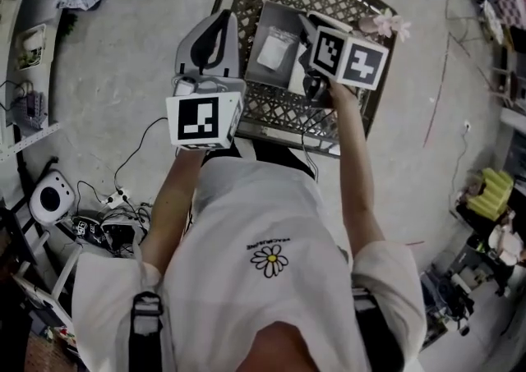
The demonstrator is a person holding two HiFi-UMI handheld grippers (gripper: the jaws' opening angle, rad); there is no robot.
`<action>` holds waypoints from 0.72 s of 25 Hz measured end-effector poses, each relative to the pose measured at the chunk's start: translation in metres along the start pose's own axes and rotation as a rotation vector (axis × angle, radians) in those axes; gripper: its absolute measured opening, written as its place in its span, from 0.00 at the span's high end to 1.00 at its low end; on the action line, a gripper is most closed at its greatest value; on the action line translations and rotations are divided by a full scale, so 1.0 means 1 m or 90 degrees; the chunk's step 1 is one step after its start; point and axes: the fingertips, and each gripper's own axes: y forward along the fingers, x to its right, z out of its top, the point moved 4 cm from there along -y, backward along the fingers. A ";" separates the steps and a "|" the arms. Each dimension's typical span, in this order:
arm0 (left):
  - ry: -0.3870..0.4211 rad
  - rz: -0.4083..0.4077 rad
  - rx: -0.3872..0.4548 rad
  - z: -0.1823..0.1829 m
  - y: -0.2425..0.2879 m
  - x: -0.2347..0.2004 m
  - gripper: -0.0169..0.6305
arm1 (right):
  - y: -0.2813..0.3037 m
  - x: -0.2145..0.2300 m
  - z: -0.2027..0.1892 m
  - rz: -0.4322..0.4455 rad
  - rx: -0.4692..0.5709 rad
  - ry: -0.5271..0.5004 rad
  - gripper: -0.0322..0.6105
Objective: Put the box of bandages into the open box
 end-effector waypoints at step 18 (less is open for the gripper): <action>0.034 -0.026 0.093 0.105 -0.003 0.067 0.94 | -0.190 -0.026 0.077 -0.032 0.460 -0.131 0.90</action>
